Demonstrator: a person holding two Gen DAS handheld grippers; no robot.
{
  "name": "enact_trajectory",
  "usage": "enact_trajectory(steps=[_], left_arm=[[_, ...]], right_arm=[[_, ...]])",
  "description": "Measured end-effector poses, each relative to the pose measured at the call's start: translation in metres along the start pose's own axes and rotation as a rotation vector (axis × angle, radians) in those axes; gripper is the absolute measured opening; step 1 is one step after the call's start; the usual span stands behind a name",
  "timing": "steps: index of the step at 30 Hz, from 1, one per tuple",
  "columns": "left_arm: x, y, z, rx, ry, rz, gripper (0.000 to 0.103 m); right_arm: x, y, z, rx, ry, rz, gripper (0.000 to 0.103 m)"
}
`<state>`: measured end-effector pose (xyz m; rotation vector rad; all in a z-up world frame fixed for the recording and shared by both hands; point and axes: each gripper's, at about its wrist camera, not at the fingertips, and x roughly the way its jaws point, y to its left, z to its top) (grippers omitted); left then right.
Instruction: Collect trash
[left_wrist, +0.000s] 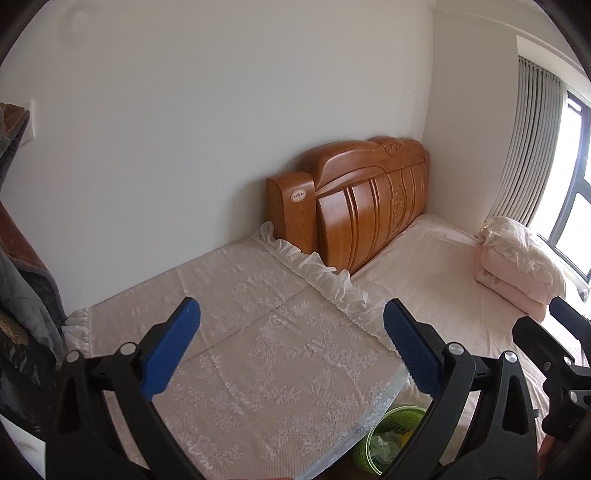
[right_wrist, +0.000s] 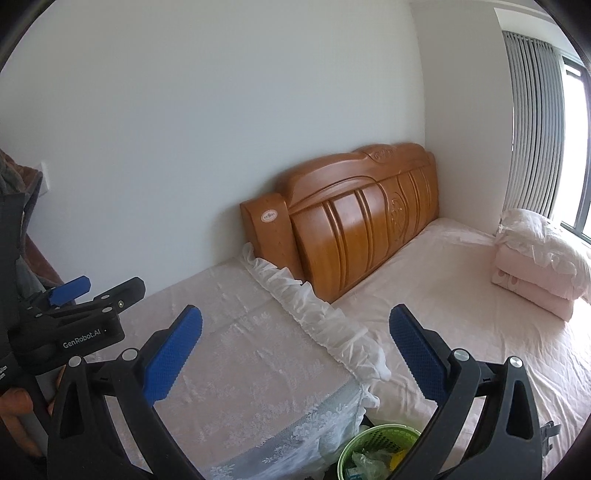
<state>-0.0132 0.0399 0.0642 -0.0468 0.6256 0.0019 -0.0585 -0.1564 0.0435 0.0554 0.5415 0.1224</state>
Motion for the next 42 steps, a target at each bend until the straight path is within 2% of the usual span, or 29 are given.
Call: enact_trajectory(steps=[42], left_arm=[[0.022, 0.001, -0.003, 0.002, 0.041, 0.002, 0.095]], right_arm=[[0.018, 0.000, -0.006, 0.010, 0.051, -0.006, 0.101]])
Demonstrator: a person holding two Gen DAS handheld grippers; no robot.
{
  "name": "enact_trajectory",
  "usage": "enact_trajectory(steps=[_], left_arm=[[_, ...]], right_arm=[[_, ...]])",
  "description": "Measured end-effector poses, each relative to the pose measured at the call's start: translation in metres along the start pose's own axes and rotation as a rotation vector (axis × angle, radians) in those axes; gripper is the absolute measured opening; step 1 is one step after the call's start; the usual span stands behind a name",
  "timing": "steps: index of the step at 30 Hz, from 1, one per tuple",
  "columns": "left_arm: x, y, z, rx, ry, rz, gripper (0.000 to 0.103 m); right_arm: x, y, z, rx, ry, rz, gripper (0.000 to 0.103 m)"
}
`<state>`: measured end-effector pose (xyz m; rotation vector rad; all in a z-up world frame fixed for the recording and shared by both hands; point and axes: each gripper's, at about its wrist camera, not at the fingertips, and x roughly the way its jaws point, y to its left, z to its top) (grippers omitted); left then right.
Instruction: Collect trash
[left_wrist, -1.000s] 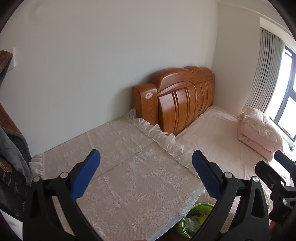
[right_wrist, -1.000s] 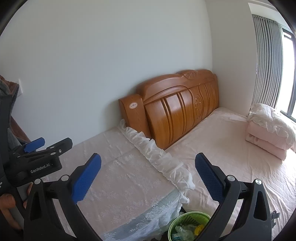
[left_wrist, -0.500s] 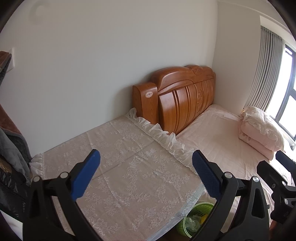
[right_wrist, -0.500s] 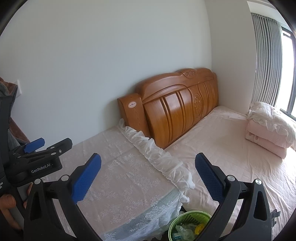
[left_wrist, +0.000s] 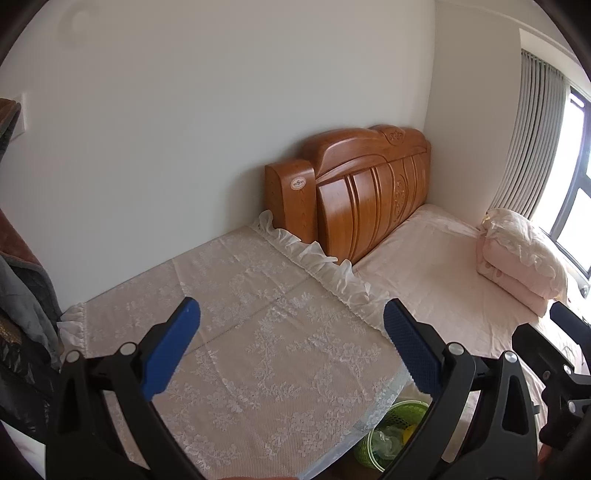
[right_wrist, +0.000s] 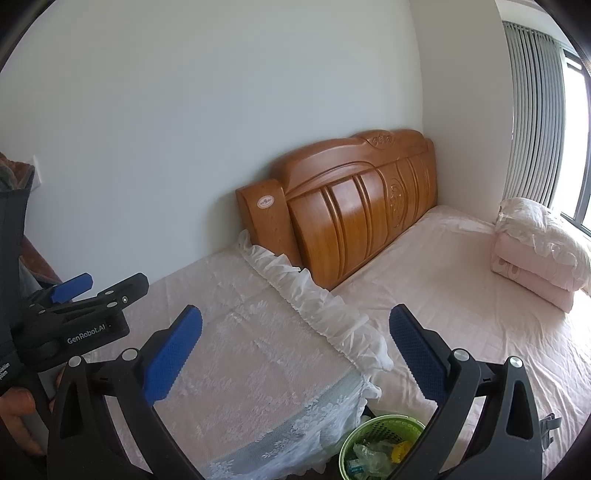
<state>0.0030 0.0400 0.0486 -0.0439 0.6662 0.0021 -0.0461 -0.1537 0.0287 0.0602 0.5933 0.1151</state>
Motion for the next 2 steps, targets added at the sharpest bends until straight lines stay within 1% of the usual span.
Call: enact_trajectory(steps=[2], left_arm=[[0.0001, 0.0009, 0.0003, -0.004, 0.002, 0.001, 0.095]], right_arm=[[0.0011, 0.0005, -0.0002, 0.000, 0.003, 0.000, 0.101]])
